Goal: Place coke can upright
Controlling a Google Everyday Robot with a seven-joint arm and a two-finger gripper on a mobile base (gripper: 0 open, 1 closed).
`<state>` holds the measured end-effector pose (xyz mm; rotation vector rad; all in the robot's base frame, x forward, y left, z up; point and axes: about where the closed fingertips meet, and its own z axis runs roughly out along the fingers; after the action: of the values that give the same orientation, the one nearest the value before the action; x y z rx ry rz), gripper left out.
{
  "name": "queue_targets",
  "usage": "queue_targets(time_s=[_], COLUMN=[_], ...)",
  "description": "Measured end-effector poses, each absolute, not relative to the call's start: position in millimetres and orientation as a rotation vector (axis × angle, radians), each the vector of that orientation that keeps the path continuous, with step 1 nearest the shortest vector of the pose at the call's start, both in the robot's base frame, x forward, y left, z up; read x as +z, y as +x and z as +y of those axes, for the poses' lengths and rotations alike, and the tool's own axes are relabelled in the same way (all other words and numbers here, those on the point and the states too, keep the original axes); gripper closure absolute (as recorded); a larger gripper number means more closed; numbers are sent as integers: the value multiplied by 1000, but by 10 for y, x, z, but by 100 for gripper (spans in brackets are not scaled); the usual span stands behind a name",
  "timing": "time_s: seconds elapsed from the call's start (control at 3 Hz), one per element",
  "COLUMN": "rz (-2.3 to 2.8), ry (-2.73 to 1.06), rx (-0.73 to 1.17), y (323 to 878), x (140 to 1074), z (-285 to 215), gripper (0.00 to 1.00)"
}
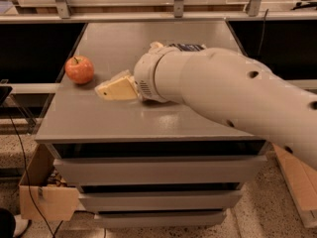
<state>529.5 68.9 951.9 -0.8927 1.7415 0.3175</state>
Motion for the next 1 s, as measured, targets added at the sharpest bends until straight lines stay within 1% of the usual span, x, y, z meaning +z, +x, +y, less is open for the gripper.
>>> queue_targets(time_s=[1.0], rz=[1782], ry=[-901], rx=[344], y=[5251], x=[9481], z=[666], gripper=[0])
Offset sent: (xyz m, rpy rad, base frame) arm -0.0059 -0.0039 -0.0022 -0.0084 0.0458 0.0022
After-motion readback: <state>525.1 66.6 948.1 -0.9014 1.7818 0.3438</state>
